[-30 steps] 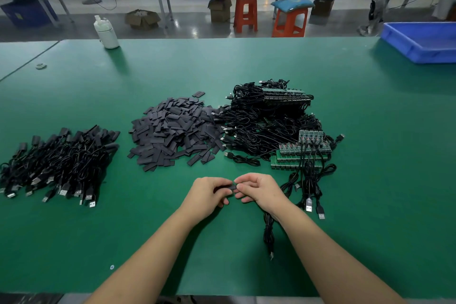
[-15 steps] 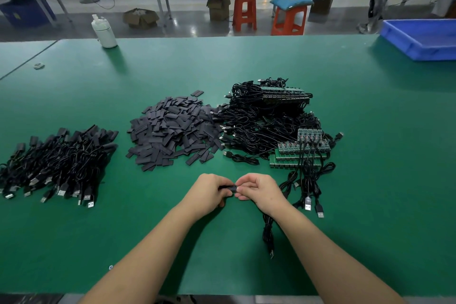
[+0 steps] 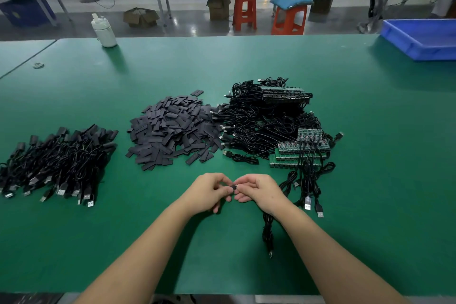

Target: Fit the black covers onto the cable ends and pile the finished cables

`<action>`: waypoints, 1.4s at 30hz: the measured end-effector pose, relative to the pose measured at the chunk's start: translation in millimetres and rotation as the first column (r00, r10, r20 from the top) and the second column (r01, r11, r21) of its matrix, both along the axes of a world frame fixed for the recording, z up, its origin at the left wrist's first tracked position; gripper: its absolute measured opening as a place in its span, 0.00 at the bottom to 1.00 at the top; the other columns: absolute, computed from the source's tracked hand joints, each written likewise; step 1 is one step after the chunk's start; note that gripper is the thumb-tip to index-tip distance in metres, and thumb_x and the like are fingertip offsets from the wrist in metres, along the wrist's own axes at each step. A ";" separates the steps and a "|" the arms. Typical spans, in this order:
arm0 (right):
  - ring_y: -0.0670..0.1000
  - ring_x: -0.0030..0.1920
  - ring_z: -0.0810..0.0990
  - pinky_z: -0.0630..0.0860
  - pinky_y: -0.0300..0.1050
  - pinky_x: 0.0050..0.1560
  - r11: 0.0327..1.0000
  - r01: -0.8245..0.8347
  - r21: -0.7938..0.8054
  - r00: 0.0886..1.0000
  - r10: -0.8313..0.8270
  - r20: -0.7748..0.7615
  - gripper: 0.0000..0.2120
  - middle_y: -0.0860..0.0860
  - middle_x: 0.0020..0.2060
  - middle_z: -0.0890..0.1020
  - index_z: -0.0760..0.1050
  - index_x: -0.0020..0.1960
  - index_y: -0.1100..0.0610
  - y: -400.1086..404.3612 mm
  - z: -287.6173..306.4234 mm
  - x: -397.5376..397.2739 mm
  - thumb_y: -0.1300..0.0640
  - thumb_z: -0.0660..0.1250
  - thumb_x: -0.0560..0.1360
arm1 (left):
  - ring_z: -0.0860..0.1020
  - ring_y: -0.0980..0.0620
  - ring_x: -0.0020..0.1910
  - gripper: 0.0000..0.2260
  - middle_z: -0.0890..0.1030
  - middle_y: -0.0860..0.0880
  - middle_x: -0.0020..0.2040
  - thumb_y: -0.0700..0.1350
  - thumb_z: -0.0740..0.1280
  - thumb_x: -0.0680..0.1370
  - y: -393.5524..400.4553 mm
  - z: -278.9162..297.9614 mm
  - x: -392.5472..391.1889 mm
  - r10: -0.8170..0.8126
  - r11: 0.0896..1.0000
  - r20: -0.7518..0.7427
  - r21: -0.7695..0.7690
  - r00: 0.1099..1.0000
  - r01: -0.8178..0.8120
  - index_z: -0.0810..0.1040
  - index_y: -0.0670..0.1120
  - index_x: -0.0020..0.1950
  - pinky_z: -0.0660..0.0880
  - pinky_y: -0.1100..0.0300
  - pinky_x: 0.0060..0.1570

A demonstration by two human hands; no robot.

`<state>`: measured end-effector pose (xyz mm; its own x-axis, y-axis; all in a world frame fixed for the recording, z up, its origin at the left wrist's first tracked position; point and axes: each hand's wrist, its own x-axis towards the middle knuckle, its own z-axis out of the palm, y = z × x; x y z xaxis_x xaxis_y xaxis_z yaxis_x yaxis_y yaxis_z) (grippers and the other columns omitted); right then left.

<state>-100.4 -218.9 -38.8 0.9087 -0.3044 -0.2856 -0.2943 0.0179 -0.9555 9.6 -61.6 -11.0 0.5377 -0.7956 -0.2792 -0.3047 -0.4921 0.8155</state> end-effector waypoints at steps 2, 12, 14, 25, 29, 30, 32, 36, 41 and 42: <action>0.50 0.39 0.85 0.82 0.40 0.43 1.000 -0.024 0.005 1.000 0.024 -0.013 0.05 0.57 0.40 0.85 0.80 0.51 0.59 -0.8 3.0 -0.4 0.66 0.67 0.79 | 0.73 0.51 0.22 0.02 0.85 0.51 0.40 0.44 0.66 0.80 -1.2 -2.3 -0.5 0.026 0.999 -0.011 -0.023 1.000 -0.026 0.78 0.50 0.51 0.70 0.63 0.26; 0.51 0.33 0.83 0.79 0.41 0.32 0.996 0.037 0.086 0.998 -0.032 -0.059 0.05 0.52 0.33 0.83 0.78 0.52 0.62 -0.7 11.4 3.0 0.60 0.66 0.81 | 0.76 0.53 0.27 0.13 0.83 0.43 0.42 0.36 0.72 0.75 5.1 -3.9 0.9 0.204 0.946 -0.040 -0.249 0.978 -0.207 0.82 0.53 0.53 0.74 0.62 0.33; 0.51 0.33 0.83 0.79 0.41 0.33 0.996 0.020 0.085 0.998 -0.015 -0.055 0.05 0.52 0.34 0.83 0.78 0.52 0.61 -0.7 11.1 2.9 0.59 0.66 0.81 | 0.76 0.53 0.27 0.12 0.83 0.43 0.41 0.35 0.71 0.76 5.4 -3.0 0.4 0.205 0.942 -0.076 -0.256 0.976 -0.218 0.82 0.50 0.53 0.75 0.63 0.33; 0.48 0.29 0.79 0.76 0.38 0.31 0.999 -0.011 0.047 0.998 0.014 -0.063 0.06 0.50 0.30 0.81 0.80 0.54 0.60 -0.4 9.2 2.6 0.60 0.67 0.81 | 0.83 0.49 0.33 0.09 0.85 0.46 0.41 0.33 0.68 0.78 6.0 1.9 -0.6 0.199 0.944 -0.159 -0.236 0.967 -0.233 0.80 0.43 0.55 0.78 0.60 0.31; 0.47 0.29 0.78 0.76 0.38 0.31 0.999 -0.029 0.012 0.996 0.030 -0.080 0.06 0.49 0.30 0.80 0.81 0.55 0.59 -0.4 9.9 3.9 0.60 0.67 0.81 | 0.83 0.46 0.35 0.08 0.85 0.44 0.42 0.32 0.68 0.78 8.4 2.8 0.1 0.188 0.948 -0.192 -0.220 0.963 -0.229 0.79 0.40 0.55 0.79 0.56 0.35; 0.47 0.29 0.78 0.76 0.38 0.31 0.999 -0.035 0.003 0.996 0.035 -0.082 0.05 0.49 0.30 0.80 0.81 0.55 0.58 -0.5 10.4 3.6 0.60 0.66 0.81 | 0.83 0.45 0.36 0.08 0.85 0.44 0.42 0.32 0.67 0.78 8.7 2.6 0.5 0.186 0.949 -0.202 -0.217 0.961 -0.229 0.79 0.40 0.55 0.80 0.55 0.36; 0.46 0.29 0.78 0.76 0.38 0.31 0.999 -0.039 0.001 0.996 0.039 -0.085 0.06 0.49 0.30 0.80 0.81 0.54 0.56 -0.5 11.1 3.4 0.61 0.66 0.81 | 0.84 0.44 0.37 0.08 0.85 0.45 0.42 0.32 0.67 0.78 8.9 2.4 1.0 0.187 0.950 -0.219 -0.209 0.957 -0.234 0.79 0.39 0.56 0.80 0.55 0.37; 0.47 0.29 0.79 0.77 0.38 0.31 0.999 -0.026 0.026 0.996 0.028 -0.082 0.05 0.50 0.31 0.81 0.80 0.54 0.58 0.8 13.1 3.0 0.62 0.66 0.81 | 0.84 0.44 0.37 0.08 0.85 0.46 0.41 0.32 0.67 0.78 8.7 2.6 1.0 0.191 0.949 -0.235 -0.204 0.953 -0.240 0.79 0.39 0.56 0.81 0.56 0.38; 0.48 0.31 0.81 0.78 0.38 0.33 0.998 -0.019 0.058 0.997 0.023 -0.080 0.05 0.52 0.32 0.82 0.79 0.54 0.62 1.8 14.0 2.3 0.62 0.66 0.81 | 0.84 0.44 0.37 0.08 0.85 0.43 0.44 0.31 0.67 0.78 6.1 4.7 1.2 0.182 0.952 -0.241 -0.198 0.953 -0.232 0.79 0.38 0.55 0.81 0.56 0.38; 0.48 0.31 0.81 0.79 0.38 0.33 0.998 -0.018 0.061 0.996 0.023 -0.080 0.05 0.52 0.33 0.82 0.79 0.54 0.62 2.2 14.2 2.3 0.62 0.66 0.81 | 0.83 0.44 0.37 0.08 0.85 0.42 0.45 0.31 0.67 0.78 5.8 4.9 1.1 0.181 0.953 -0.241 -0.196 0.954 -0.230 0.79 0.38 0.55 0.81 0.56 0.38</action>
